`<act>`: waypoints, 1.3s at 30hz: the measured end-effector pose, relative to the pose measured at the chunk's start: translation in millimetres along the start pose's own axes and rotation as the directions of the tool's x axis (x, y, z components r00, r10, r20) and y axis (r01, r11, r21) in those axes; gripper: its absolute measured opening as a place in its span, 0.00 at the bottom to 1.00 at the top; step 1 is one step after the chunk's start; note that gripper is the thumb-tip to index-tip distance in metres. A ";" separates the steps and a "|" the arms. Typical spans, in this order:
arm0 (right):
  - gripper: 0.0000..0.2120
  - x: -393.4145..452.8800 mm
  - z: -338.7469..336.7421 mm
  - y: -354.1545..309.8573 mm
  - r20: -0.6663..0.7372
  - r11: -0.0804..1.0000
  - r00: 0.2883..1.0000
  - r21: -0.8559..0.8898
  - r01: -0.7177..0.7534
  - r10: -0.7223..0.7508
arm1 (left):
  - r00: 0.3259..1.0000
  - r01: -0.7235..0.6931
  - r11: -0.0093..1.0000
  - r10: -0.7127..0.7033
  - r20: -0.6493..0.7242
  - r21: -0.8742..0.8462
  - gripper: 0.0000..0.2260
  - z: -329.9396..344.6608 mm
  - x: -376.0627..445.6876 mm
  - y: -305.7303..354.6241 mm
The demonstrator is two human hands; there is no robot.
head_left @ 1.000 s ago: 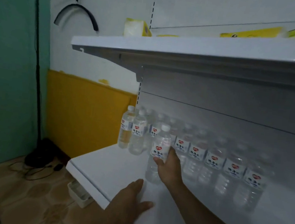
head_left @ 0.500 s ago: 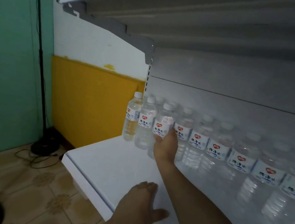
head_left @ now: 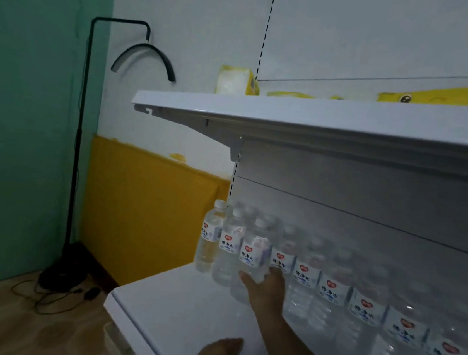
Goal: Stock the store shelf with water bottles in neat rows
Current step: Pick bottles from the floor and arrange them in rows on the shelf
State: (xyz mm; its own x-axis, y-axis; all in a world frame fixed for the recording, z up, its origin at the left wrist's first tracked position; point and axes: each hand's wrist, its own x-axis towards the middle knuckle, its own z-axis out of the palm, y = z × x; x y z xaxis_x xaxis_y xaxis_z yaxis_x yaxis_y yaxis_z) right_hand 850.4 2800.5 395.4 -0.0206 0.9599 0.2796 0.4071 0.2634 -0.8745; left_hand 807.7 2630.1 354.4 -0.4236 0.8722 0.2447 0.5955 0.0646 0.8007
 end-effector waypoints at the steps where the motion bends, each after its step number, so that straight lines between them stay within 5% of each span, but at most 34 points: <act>1: 0.35 -8.3 -8.8 1.4 0.057 1.000 0.998 0.014 0.002 -0.003 | 0.998 0.005 1.000 -0.006 0.055 0.009 0.30 -2.7 -2.5 4.0; 12: 0.20 -183.2 -112.2 -34.0 0.352 0.981 0.929 0.186 0.053 -0.116 | 0.999 0.034 0.980 -0.038 -0.017 -0.194 0.17 -96.2 -123.1 11.3; 17: 0.19 -283.0 -108.6 -64.3 0.447 0.956 0.862 0.264 0.127 -0.238 | 0.996 0.050 0.980 -0.064 -0.065 -0.195 0.19 -139.6 -216.4 -3.1; 23: 0.22 -386.6 -65.5 -65.4 0.616 0.964 0.747 0.234 0.128 -0.249 | 0.943 0.243 0.962 -0.264 -0.202 -0.121 0.20 -173.6 -335.6 -59.1; 39: 0.24 -607.2 108.5 112.7 0.922 0.981 0.357 -0.184 0.061 0.151 | 0.579 0.721 0.639 -0.768 -0.273 -0.269 0.22 -161.5 -528.8 -292.7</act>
State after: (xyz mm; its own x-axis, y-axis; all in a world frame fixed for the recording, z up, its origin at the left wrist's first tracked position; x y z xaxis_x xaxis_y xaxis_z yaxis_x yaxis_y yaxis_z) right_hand 809.7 2257.8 84.1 -0.7879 0.4703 -0.3976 0.5663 0.2996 -0.7678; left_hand 747.2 2071.7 78.9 -0.8893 0.3230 -0.3238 -0.1080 0.5397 0.8349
